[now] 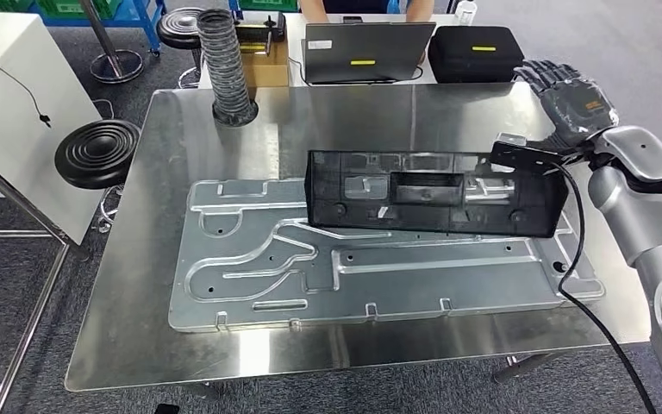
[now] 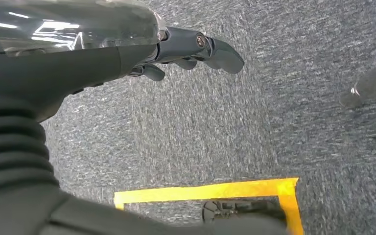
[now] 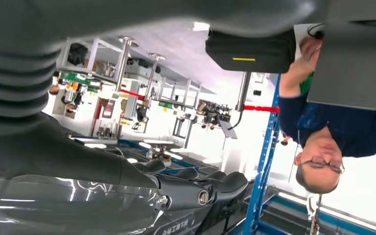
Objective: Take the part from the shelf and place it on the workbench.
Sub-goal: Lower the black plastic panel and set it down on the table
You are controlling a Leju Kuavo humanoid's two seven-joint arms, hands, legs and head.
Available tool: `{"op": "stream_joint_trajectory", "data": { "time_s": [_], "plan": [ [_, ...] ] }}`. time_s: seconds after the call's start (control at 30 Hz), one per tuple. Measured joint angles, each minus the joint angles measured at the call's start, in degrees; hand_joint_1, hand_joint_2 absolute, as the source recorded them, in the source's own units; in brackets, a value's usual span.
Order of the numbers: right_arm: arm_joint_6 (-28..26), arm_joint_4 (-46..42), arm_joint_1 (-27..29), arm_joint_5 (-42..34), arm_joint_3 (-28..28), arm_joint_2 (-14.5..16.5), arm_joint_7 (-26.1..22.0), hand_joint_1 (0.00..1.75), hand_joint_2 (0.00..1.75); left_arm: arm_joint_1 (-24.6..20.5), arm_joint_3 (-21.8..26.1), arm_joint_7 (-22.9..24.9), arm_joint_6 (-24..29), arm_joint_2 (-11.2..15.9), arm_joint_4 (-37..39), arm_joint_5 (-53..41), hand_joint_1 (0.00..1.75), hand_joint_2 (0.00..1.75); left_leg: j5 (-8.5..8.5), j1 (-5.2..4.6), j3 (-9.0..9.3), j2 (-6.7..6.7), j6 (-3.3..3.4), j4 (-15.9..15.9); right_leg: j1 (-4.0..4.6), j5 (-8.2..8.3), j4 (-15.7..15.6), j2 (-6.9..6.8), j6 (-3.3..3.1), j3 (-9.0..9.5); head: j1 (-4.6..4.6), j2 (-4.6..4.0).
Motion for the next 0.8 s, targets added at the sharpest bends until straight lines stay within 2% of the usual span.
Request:
{"op": "stream_joint_trajectory", "data": {
  "time_s": [0.03,0.07,0.1,0.17,0.23,0.3,0.37,0.4,0.43,0.5,0.53,0.57,0.6,0.63,0.67,0.7,0.73,0.8],
  "plan": [
    [0.01,0.11,0.0,0.0,0.12,0.02,-0.01,0.0,0.0,0.03,0.01,0.0,0.0,0.0,0.0,0.0,0.0,0.0,-0.03,-0.09,0.02,-0.01,0.05,0.02,0.0,-0.93,3.15,0.0,0.04,-1.59,0.0,0.0],
    [0.02,0.23,0.01,0.0,0.25,0.04,-0.02,0.0,0.0,0.05,0.01,0.0,0.01,0.01,0.0,0.0,0.0,0.0,-0.07,-0.18,0.06,-0.02,0.11,0.05,0.0,-0.86,4.52,-0.01,-0.01,-2.39,0.0,0.0],
    [0.02,0.32,-0.01,-0.01,0.34,0.07,-0.03,0.0,0.0,0.05,0.02,0.01,0.01,0.01,0.0,0.0,0.0,0.0,-0.12,-0.27,0.13,-0.05,0.15,0.08,0.02,0.3,3.58,-0.01,-0.17,-2.06,0.0,0.0],
    [0.01,0.4,-0.23,-0.05,0.42,0.08,-0.04,0.0,0.0,0.03,0.02,0.0,0.03,-0.01,0.0,0.0,0.0,0.0,-0.27,-0.44,0.38,-0.11,0.13,0.12,0.24,4.31,-3.88,-0.02,-0.86,1.37,0.0,0.01],
    [0.02,0.42,-0.63,-0.12,0.45,0.1,-0.04,0.0,0.0,-0.01,0.02,-0.03,0.09,-0.06,0.0,0.0,0.0,0.0,-0.39,-0.68,0.36,-0.12,-0.14,0.2,0.73,6.65,-10.5,-0.13,-1.58,4.43,0.0,0.01],
    [0.01,0.46,-0.88,-0.17,0.49,0.13,-0.04,0.0,0.0,0.0,0.02,-0.04,0.18,-0.11,0.0,-0.03,0.0,0.0,-0.44,-0.73,0.27,-0.08,-0.61,0.18,1.12,6.73,-11.98,-0.15,-1.95,5.05,0.0,0.0],
    [-0.05,0.51,-0.9,-0.29,0.49,0.12,-0.04,0.0,0.0,0.02,0.02,-0.04,0.25,-0.12,0.0,-0.13,0.0,0.0,-0.74,-0.73,0.33,-0.03,-1.23,0.3,0.89,6.92,-12.49,-0.11,-2.35,5.34,-0.01,0.0],
    [-0.09,0.53,-0.9,-0.41,0.49,0.12,-0.04,0.0,0.0,-0.01,0.02,-0.04,0.28,-0.13,0.0,-0.17,0.0,0.0,-1.45,-0.74,0.0,0.0,-1.57,1.19,0.71,7.06,-12.83,-0.16,-2.58,5.57,-0.01,0.0],
    [-0.12,0.54,-0.89,-0.57,0.48,0.12,-0.04,0.0,0.0,-0.03,0.02,-0.04,0.31,-0.12,0.0,-0.2,0.0,0.0,-2.79,-0.7,-0.87,0.03,-1.89,3.29,0.5,7.18,-13.14,-0.2,-2.77,5.79,-0.02,0.0],
    [-0.15,0.55,-0.74,-0.85,0.49,0.12,-0.07,0.0,0.0,-0.02,0.02,-0.03,0.35,-0.11,0.0,-0.22,0.0,0.0,-6.34,-0.39,-4.1,0.07,-2.44,10.38,0.44,7.18,-13.23,-0.26,-2.97,5.93,-0.01,0.0],
    [-0.15,0.57,-0.57,-0.97,0.5,0.12,-0.1,0.0,0.0,0.03,0.02,-0.03,0.35,-0.11,0.0,-0.23,0.0,0.0,-7.61,-0.24,-5.74,0.07,-2.66,13.86,0.45,7.14,-13.18,-0.25,-2.99,5.93,-0.01,0.0],
    [-0.15,0.58,-0.36,-1.05,0.5,0.12,-0.16,0.0,0.0,0.07,0.02,-0.02,0.35,-0.11,0.0,-0.23,0.0,0.0,-7.83,-0.1,-6.66,0.08,-2.84,15.67,0.43,7.09,-13.11,-0.23,-2.97,5.94,-0.01,0.0],
    [-0.15,0.6,-0.2,-1.11,0.5,0.12,-0.21,0.0,0.0,0.09,0.02,-0.02,0.35,-0.1,0.0,-0.24,0.0,0.0,-6.99,0.04,-6.55,0.09,-2.97,15.37,0.39,7.03,-13.01,-0.2,-2.9,5.95,-0.01,0.0],
    [-0.15,0.6,-0.08,-1.14,0.5,0.11,-0.26,0.0,0.0,0.1,0.02,-0.02,0.35,-0.07,0.0,-0.23,0.0,0.0,-5.25,0.17,-5.39,0.1,-3.04,12.88,0.33,6.92,-12.86,-0.14,-2.77,5.97,-0.01,0.0],
    [-0.15,0.59,-0.03,-1.15,0.49,0.09,-0.28,0.0,0.0,0.09,0.02,-0.02,0.35,-0.04,0.0,-0.23,0.0,0.0,-3.19,0.29,-3.53,0.1,-3.05,8.99,0.26,6.77,-12.65,-0.08,-2.56,5.98,-0.01,0.0],
    [-0.15,0.58,-0.03,-1.16,0.47,0.03,-0.28,0.0,0.0,0.07,0.02,-0.02,0.34,-0.01,0.0,-0.23,0.0,0.0,-1.82,0.29,-1.67,0.1,-2.96,5.25,0.32,6.59,-12.38,-0.02,-2.29,5.91,-0.01,0.0],
    [-0.16,0.58,-0.03,-1.17,0.45,-0.06,-0.28,0.0,0.0,0.05,0.02,-0.02,0.33,0.01,0.0,-0.23,0.0,0.0,-1.0,0.27,-0.36,0.07,-2.68,2.53,0.39,6.48,-12.17,0.02,-1.98,5.81,-0.01,0.0],
    [-0.25,0.58,0.01,-1.19,0.42,-0.33,-0.22,0.0,0.0,0.05,0.01,-0.01,0.3,0.02,0.0,-0.22,0.0,0.0,-0.96,0.05,0.44,0.01,-1.93,0.73,0.51,6.5,-12.04,0.06,-1.37,5.6,-0.01,0.0]
  ]
}}
